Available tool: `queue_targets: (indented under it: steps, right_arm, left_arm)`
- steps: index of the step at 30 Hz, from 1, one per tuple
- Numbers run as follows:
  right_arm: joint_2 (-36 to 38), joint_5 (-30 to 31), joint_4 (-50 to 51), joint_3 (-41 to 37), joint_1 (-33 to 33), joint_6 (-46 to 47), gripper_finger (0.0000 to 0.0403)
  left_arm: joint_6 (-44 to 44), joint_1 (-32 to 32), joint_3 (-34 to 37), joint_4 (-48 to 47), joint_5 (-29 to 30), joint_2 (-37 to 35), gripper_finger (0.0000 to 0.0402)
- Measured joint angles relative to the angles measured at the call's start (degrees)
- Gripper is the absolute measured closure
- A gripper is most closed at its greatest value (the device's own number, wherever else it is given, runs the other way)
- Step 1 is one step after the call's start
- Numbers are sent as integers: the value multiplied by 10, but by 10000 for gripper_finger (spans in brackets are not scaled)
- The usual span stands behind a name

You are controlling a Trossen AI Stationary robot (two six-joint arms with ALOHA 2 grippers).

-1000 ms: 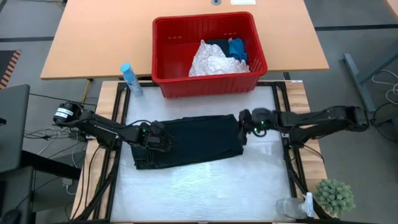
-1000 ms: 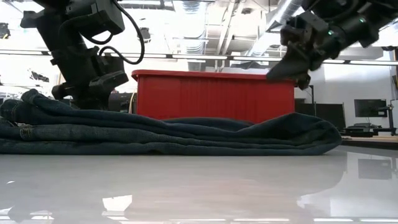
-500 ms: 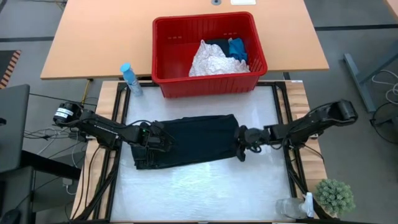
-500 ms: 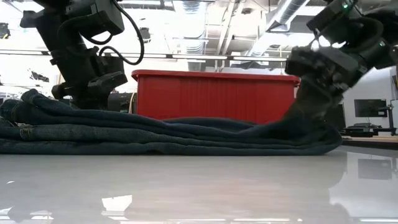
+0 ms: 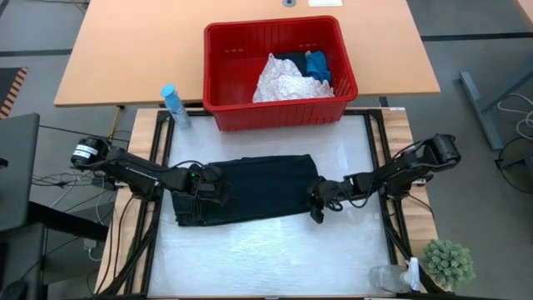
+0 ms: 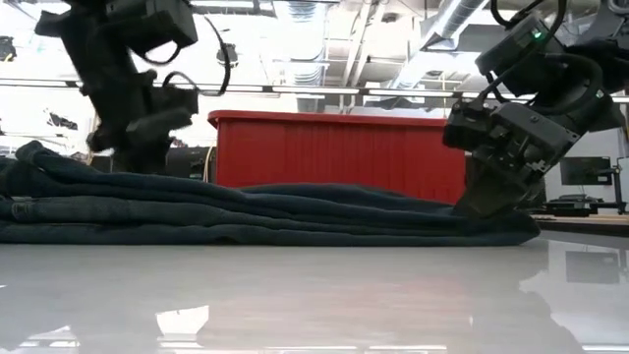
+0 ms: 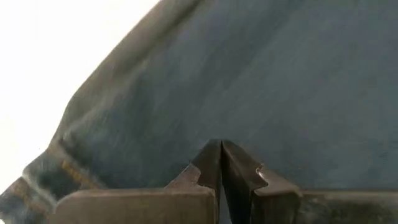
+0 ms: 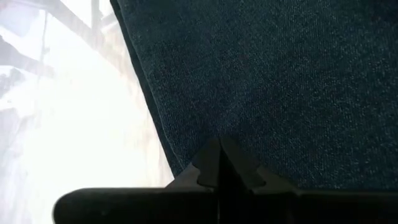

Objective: Fold Laundry from Bin
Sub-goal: Fold the black pants from the red bin

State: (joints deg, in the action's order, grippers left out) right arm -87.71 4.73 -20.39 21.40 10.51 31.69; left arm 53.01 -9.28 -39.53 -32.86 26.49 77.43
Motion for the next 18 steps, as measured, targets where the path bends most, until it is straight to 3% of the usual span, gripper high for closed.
queue_targets:
  steps: [8,18]
  right_arm:
    - [59,-16,1,-3,-12,16,369]
    - [194,-138,9,-3,-55,133,313]
  left_arm:
    - [-11,0,-65,16,25,-43,399]
    - [-4,2,-69,113,33,-47,377]
